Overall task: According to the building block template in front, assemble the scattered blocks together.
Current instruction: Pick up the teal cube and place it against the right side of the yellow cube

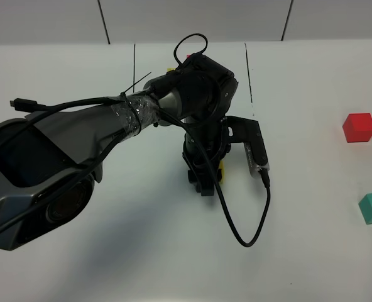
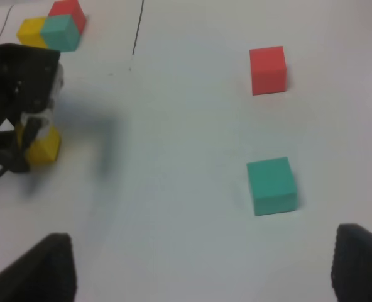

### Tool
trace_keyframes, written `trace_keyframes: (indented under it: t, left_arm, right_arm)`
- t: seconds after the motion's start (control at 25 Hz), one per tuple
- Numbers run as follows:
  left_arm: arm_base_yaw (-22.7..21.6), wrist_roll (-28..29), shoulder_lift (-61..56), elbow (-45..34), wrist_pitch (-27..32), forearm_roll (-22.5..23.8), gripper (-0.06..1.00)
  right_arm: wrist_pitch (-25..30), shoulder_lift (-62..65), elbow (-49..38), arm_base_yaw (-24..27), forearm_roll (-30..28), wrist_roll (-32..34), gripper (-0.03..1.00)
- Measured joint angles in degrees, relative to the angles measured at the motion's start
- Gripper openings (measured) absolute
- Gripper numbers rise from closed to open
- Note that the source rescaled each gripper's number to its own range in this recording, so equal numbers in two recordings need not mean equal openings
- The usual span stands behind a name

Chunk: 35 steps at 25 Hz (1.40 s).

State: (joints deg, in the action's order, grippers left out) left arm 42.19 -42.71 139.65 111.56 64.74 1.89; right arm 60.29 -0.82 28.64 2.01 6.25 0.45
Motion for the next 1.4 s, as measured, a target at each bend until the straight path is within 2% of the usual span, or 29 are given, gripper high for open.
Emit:
trace_keyframes:
  t: [0.16,0.24,0.32,0.64,0.8,0.88,1.12,1.28,1.4]
  left_arm:
    - [0.0,0.0,0.0,0.4,1.0,-0.1,0.84]
    - [0.0,0.0,-0.3,0.4,1.0,-0.1,0.94]
    - [0.0,0.2,-1.1,0.4,1.1,-0.1,0.98]
    - [0.0,3.5,-6.6,0.5,3.6,-0.1,1.0]
    - [-0.6,8.5,-8.7,0.5,3.6,-0.5,1.0]
    - [-1.7,13.2,-9.7,0.5,3.6,-0.6,1.0]
    - [-9.5,25.8,-13.6,-2.4,3.6,-0.5,0.98]
    - [-16.3,28.1,-19.1,-9.0,3.6,-0.7,0.96]
    - [-21.8,28.4,-24.2,-14.7,3.6,-2.8,0.92]
  right_arm:
    - [0.0,0.0,0.0,0.0,0.0,0.0,0.67]
    - [0.0,0.0,0.0,0.0,0.0,0.0,0.67]
    - [0.0,0.0,0.0,0.0,0.0,0.0,0.67]
    - [0.0,0.0,0.0,0.0,0.0,0.0,0.67]
    - [0.0,0.0,0.0,0.0,0.0,0.0,0.67]
    - [0.0,0.0,0.0,0.0,0.0,0.0,0.67]
    - [0.0,0.0,0.0,0.0,0.0,0.0,0.67]
    - [0.0,0.0,0.0,0.0,0.0,0.0,0.67]
    - [0.0,0.0,0.0,0.0,0.0,0.0,0.67]
